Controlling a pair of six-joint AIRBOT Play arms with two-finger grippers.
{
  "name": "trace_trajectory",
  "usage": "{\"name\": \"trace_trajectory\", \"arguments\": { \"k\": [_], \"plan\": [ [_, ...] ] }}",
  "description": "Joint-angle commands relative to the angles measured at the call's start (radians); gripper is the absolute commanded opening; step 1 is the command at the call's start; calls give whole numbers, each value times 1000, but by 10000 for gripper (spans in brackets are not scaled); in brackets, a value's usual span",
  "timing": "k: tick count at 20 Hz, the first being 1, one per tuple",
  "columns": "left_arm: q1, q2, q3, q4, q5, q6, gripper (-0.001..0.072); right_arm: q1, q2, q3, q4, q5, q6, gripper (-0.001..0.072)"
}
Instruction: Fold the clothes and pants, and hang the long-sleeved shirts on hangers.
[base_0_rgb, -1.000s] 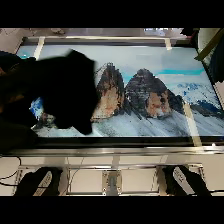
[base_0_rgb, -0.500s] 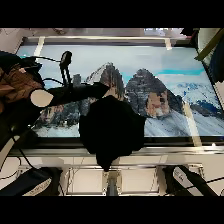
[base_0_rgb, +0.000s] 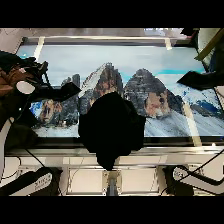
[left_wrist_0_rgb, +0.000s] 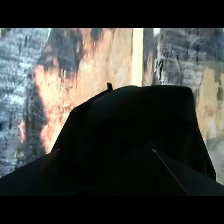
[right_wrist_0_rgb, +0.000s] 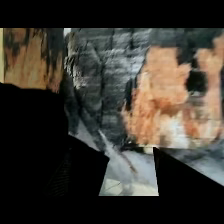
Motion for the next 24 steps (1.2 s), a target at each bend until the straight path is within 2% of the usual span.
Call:
{"name": "trace_trajectory", "arguments": {
  "k": [1,5,7,9,10,11,15,18,21,22,23,24],
  "plan": [
    [-34,-115,0,-81,27,43,647,132,-139,-130,68,-46,-59,544],
    [-90,-278,1,-312,39,176,646,206,-208,-127,-18,-43,-82,543],
    [-90,-332,1,-420,40,239,645,180,-208,-129,-30,16,-92,542],
    [-90,-362,1,-529,40,309,592,143,-208,-143,-29,93,-121,540],
    [-91,-370,2,-566,39,342,585,122,-208,-159,-28,126,-129,487],
    [-93,-372,2,-581,39,356,586,96,-203,-179,-20,155,-144,444],
    [-83,-372,2,-578,29,392,586,-8,-142,-296,-13,171,-171,446],
    [-34,-368,3,-453,-74,393,585,-39,-114,-355,51,126,-195,451],
    [15,-352,3,-246,-254,331,585,-6,-116,-369,159,33,-234,454],
    [26,-343,3,-176,-314,314,578,13,-117,-370,155,9,-250,454],
    [36,-330,3,-97,-359,285,535,27,-119,-375,152,-11,-261,454],
    [47,-314,3,-27,-373,252,535,32,-126,-381,155,-20,-262,454]
  ]
}}
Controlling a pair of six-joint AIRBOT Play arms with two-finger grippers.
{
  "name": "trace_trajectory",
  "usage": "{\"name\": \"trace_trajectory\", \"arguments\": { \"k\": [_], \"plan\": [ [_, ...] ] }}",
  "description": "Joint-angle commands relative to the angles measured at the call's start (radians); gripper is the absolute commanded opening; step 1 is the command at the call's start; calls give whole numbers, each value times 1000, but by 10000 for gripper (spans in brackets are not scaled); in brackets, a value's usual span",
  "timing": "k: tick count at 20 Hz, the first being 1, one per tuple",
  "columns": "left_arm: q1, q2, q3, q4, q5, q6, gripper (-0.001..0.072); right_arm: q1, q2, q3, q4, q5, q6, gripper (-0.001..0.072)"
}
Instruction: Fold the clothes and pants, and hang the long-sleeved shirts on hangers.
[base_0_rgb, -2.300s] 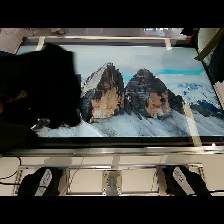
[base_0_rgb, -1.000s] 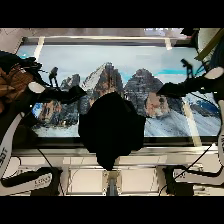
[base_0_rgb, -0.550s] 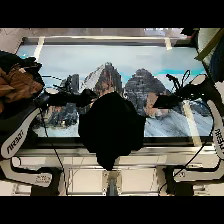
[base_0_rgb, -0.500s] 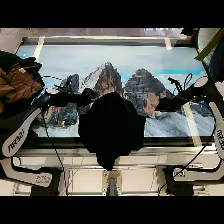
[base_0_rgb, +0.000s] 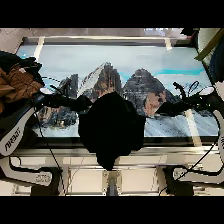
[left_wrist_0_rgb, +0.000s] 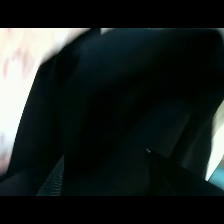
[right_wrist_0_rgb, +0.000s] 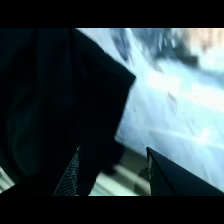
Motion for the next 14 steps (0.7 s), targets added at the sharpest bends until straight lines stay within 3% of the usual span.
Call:
{"name": "trace_trajectory", "arguments": {
  "k": [1,4,8,14],
  "plan": [
    [45,44,1,278,-137,-93,535,25,-10,-30,43,-71,-36,454],
    [73,102,0,303,-122,-106,536,26,-16,-82,44,-82,-43,454],
    [73,116,0,375,11,-146,536,26,-16,-174,78,-114,-74,454],
    [-7,87,-1,351,31,-107,536,26,-16,-202,186,-209,-117,454]
  ]
}}
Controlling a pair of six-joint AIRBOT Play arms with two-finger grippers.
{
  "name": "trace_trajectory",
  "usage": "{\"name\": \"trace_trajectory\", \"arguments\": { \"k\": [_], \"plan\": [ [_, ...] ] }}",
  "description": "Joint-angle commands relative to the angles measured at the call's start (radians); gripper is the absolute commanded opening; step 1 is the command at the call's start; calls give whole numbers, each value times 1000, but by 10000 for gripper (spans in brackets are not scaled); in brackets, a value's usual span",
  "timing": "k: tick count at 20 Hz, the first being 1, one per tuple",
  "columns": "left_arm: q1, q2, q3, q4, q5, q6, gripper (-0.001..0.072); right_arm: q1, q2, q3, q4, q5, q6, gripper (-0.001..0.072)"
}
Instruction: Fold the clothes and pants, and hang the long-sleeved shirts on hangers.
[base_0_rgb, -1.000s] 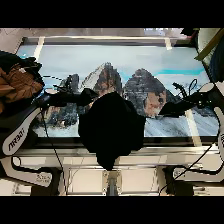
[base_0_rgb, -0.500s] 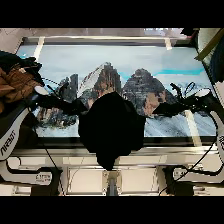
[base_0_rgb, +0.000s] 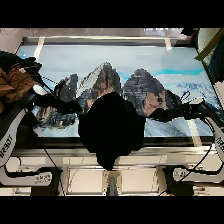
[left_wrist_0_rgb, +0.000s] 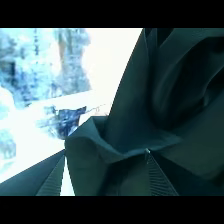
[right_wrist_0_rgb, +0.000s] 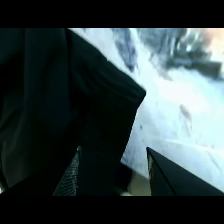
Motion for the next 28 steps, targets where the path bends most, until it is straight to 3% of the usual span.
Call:
{"name": "trace_trajectory", "arguments": {
  "k": [1,6,14,21,26,27,28],
  "plan": [
    [-46,-23,-1,-33,-1,10,539,1,0,-13,51,-43,-18,453],
    [-66,-34,-2,-42,-122,-68,537,1,0,-13,50,-39,-25,453],
    [-118,-34,-3,-80,83,-262,537,1,0,-13,49,-40,-34,453],
    [-168,-34,-4,-53,79,-570,507,1,0,-13,45,-37,-67,452],
    [-188,-37,-4,-52,32,-661,506,1,0,-13,39,-37,-78,452],
    [-195,-41,-4,-53,32,-668,468,1,0,-13,39,-37,-78,452],
    [-202,-47,-4,-52,33,-667,326,1,0,-13,40,-37,-78,452]
  ]
}}
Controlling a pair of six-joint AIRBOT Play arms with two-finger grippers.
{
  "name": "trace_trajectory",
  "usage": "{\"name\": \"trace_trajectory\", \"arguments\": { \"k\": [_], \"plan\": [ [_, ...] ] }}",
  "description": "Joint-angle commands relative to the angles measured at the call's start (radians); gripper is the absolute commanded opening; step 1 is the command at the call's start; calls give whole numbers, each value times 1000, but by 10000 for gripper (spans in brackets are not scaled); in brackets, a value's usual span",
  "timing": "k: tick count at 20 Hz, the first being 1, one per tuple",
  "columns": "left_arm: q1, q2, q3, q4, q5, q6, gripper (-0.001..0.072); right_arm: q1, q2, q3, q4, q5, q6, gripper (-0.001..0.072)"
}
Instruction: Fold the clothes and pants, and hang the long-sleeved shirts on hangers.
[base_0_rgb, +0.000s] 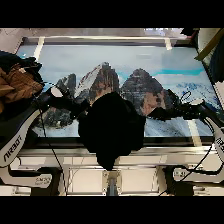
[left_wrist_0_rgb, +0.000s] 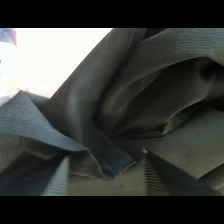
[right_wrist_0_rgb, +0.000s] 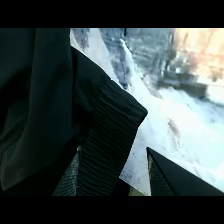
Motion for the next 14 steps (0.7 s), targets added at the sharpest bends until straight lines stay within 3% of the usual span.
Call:
{"name": "trace_trajectory", "arguments": {
  "k": [1,2,4,12,14],
  "plan": [
    [-22,-18,0,2,-11,-34,77,1,0,0,-2,0,-5,452],
    [-27,-28,0,2,-11,-11,9,1,0,0,-2,0,-5,452],
    [-29,-41,0,10,-10,39,8,5,0,0,-5,0,-5,452],
    [-26,-39,0,117,-7,44,8,81,-95,0,-50,-31,-3,452],
    [-20,-13,1,114,2,94,9,97,-108,0,-51,-29,-3,452]
  ]
}}
